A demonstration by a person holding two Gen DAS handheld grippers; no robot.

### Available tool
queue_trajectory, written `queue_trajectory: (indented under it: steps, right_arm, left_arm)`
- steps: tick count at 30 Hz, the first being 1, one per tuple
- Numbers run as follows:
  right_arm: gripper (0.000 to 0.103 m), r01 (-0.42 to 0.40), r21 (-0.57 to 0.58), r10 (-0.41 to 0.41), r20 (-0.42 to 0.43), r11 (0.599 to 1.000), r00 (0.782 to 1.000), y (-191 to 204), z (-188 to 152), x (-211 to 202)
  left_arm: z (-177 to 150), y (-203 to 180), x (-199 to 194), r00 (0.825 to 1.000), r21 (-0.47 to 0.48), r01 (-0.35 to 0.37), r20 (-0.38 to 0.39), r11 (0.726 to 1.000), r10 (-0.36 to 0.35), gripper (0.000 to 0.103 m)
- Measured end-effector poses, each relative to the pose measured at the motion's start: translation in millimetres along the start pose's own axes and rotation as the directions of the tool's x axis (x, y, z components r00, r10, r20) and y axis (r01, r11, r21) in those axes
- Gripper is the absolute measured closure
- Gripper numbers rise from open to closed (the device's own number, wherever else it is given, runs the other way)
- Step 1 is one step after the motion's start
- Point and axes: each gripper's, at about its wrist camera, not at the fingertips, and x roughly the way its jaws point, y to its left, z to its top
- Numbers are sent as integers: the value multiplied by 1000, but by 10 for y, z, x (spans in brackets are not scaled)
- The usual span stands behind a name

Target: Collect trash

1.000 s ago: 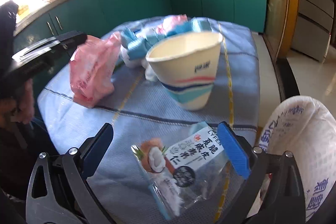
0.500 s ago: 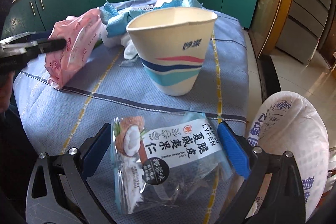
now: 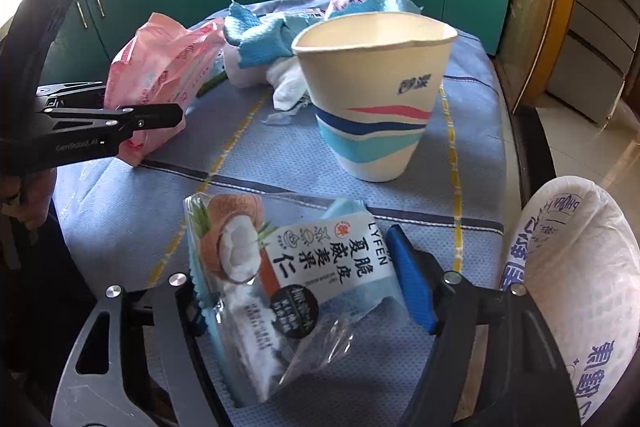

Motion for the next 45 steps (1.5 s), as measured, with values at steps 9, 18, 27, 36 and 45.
queue_trajectory:
  steps: [9, 18, 27, 36, 45]
  right_arm:
    - [36, -24, -15, 24, 49, 1000, 998, 55, 34, -187]
    - [36, -40, -31, 42, 89, 999, 995, 100, -12, -353]
    - [36, -59, -66, 69, 164, 996, 984, 132, -75, -662]
    - [36, -27, -44, 36, 222, 999, 974, 7, -53, -913]
    - [36, 39, 33, -48, 311, 999, 949, -306, -99, -1307]
  left_arm:
    - [-69, 14, -433, 985, 5, -18, 170, 1000, 17, 76]
    - [-59, 57, -759, 941, -29, -6, 339, 1000, 16, 77]
    - [-49, 98, -816, 928, -52, -28, 371, 998, 46, 76]
    - [-53, 108, -882, 912, -71, -38, 405, 997, 63, 77]
    - [-49, -15, -940, 912, -39, -3, 411, 999, 19, 77]
